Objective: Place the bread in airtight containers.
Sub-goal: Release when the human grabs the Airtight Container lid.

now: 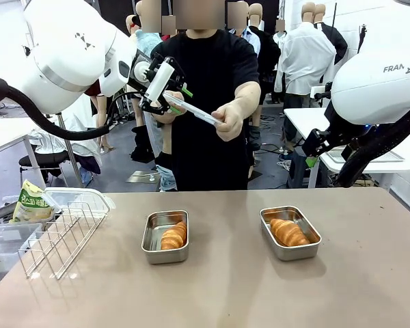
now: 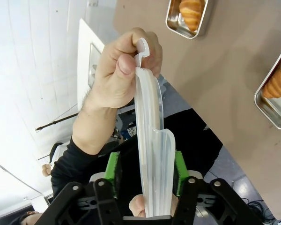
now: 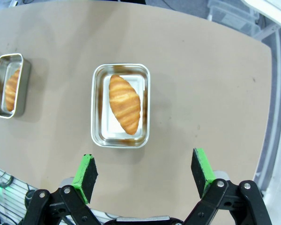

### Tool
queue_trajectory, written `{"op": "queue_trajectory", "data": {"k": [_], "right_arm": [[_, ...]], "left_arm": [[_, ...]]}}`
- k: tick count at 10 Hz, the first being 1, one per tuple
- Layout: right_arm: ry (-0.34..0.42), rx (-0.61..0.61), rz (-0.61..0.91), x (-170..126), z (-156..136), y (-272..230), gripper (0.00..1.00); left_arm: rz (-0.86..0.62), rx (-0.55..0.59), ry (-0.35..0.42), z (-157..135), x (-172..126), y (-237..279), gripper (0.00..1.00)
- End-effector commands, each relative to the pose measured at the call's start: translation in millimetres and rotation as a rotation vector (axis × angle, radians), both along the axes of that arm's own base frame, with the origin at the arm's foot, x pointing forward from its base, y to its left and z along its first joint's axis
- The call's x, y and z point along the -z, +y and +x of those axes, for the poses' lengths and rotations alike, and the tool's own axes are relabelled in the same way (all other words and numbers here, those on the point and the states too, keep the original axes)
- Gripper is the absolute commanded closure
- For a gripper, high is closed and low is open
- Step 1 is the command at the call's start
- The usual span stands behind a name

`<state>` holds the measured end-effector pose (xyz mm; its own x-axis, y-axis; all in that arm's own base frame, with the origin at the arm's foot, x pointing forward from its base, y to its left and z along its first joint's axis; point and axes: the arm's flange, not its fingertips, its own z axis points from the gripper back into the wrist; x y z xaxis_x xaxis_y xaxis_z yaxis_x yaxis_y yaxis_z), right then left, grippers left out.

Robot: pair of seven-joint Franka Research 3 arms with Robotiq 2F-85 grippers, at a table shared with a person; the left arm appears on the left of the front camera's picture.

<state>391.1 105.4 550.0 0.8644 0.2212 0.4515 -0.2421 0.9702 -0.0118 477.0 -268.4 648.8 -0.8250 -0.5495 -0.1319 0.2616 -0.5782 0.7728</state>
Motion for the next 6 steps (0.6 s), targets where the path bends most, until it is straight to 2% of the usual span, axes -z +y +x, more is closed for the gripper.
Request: {"op": "queue_trajectory", "data": {"k": [1, 6], "right_arm": [[0.0, 0.0, 0.001, 0.6, 0.0, -0.3, 0.0], [0.0, 0.0, 0.001, 0.6, 0.0, -0.3, 0.0]], "left_arm": [[0.017, 0.033, -0.005, 7.8, -4.0, 2.6, 0.0], [0.019, 0.032, -0.006, 11.6, -6.9, 3.4, 0.0]]}}
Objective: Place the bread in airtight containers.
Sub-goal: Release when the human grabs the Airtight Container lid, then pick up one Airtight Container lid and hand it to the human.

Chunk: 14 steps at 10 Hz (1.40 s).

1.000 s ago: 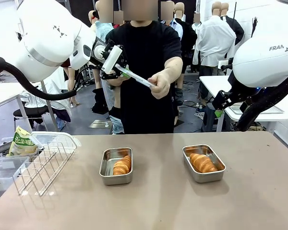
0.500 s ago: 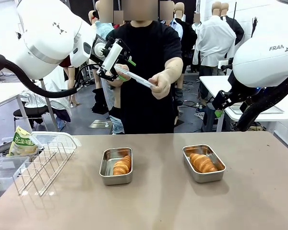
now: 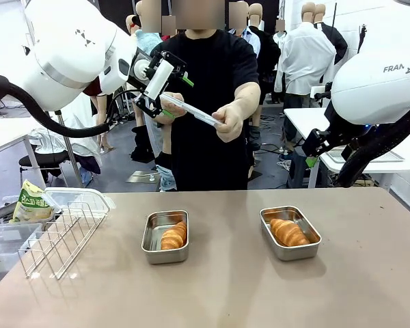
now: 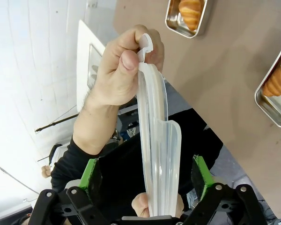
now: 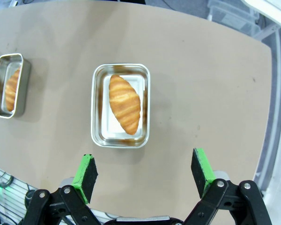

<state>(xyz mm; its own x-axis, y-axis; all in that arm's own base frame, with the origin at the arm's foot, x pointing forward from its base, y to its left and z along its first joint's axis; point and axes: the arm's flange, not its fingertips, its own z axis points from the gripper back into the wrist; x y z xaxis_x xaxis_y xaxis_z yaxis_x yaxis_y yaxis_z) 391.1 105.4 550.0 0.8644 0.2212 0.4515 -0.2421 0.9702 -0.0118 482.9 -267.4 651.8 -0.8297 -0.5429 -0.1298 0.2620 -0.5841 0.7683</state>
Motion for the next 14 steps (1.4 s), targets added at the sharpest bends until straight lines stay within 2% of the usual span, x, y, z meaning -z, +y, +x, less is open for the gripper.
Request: {"op": "queue_trajectory", "data": {"k": [1, 2, 3, 14], "right_arm": [[0.0, 0.0, 0.001, 0.6, 0.0, -0.3, 0.0], [0.0, 0.0, 0.001, 0.6, 0.0, -0.3, 0.0], [0.0, 0.0, 0.001, 0.6, 0.0, -0.3, 0.0], [0.0, 0.0, 0.001, 0.6, 0.0, -0.3, 0.0]], "left_arm": [[0.009, 0.028, -0.013, 5.1, -4.5, 1.9, 0.0], [0.054, 0.038, -0.042, -1.3, -9.2, 2.9, 0.0], [-0.001, 0.0, -0.001, 0.3, -0.7, -0.1, 0.0], [-0.001, 0.0, -0.001, 0.3, -0.7, -0.1, 0.0]]}}
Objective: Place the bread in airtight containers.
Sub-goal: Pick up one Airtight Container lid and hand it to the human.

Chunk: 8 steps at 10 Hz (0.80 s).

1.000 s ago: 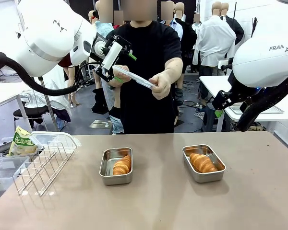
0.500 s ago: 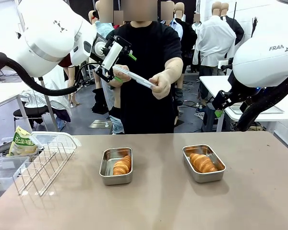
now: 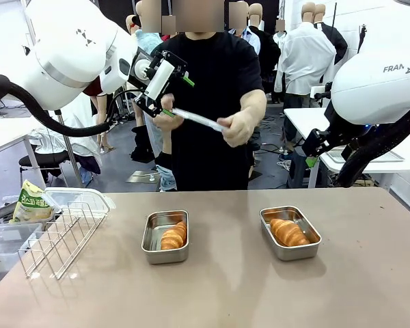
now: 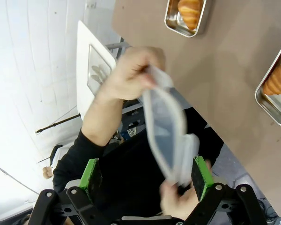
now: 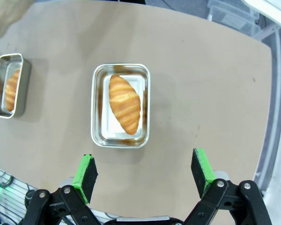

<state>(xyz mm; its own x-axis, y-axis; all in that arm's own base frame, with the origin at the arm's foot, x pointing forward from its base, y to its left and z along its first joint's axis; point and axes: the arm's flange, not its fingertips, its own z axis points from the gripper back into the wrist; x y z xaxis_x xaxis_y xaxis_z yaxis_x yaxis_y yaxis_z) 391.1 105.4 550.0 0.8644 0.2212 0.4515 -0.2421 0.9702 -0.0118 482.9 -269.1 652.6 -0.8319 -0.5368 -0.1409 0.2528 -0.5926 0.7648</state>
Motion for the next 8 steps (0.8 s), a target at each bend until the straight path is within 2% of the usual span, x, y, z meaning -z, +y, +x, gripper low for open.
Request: {"op": "queue_trajectory", "data": {"k": [1, 6, 8], "right_arm": [[0.0, 0.0, 0.001, 1, 0, 0, 0.0], [0.0, 0.0, 0.001, 1, 0, 0, 0.0], [0.0, 0.0, 0.001, 1, 0, 0, 0.0]], "left_arm": [[-0.01, -0.006, 0.006, 0, 0, 2, 0.0], [0.0, 0.0, 0.0, 0, 0, 0, 0.0], [0.024, -0.143, -0.021, -18, -10, 50, 0.0]]}}
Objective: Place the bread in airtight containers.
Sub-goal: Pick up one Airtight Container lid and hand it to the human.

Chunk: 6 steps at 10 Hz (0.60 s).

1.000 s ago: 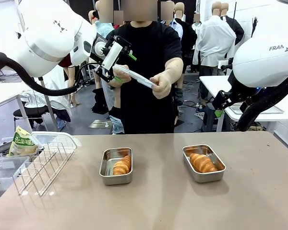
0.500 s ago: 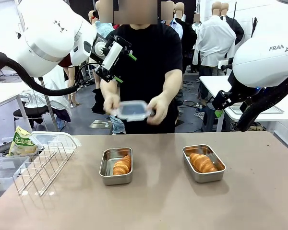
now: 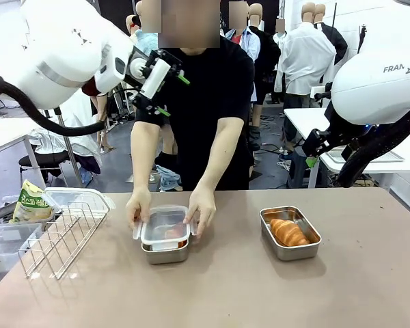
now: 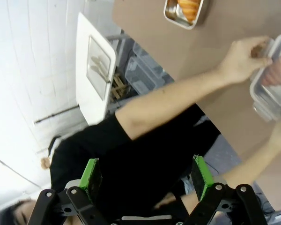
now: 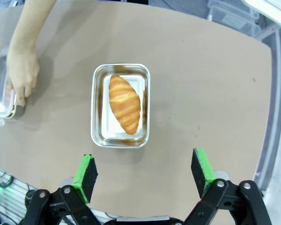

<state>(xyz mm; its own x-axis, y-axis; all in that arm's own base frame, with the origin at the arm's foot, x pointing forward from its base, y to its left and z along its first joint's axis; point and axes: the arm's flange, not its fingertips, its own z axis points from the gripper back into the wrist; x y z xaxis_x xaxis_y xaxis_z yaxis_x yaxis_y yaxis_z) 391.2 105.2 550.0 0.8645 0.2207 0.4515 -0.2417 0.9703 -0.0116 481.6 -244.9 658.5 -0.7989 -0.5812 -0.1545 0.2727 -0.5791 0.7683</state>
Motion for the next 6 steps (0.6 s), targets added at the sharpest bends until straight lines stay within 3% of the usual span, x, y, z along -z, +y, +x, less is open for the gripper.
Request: {"op": "queue_trajectory", "data": {"k": [1, 3, 6], "right_arm": [[0.0, 0.0, 0.001, 1, 0, 0, 0.0], [0.0, 0.0, 0.001, 1, 0, 0, 0.0], [0.0, 0.0, 0.001, 1, 0, 0, 0.0]], "left_arm": [[0.059, -0.129, 0.01, -29, -7, 48, 0.0], [0.13, -0.254, 0.092, -49, -10, 85, 0.0], [0.281, -0.361, 0.324, -25, -4, 143, 0.0]]}}
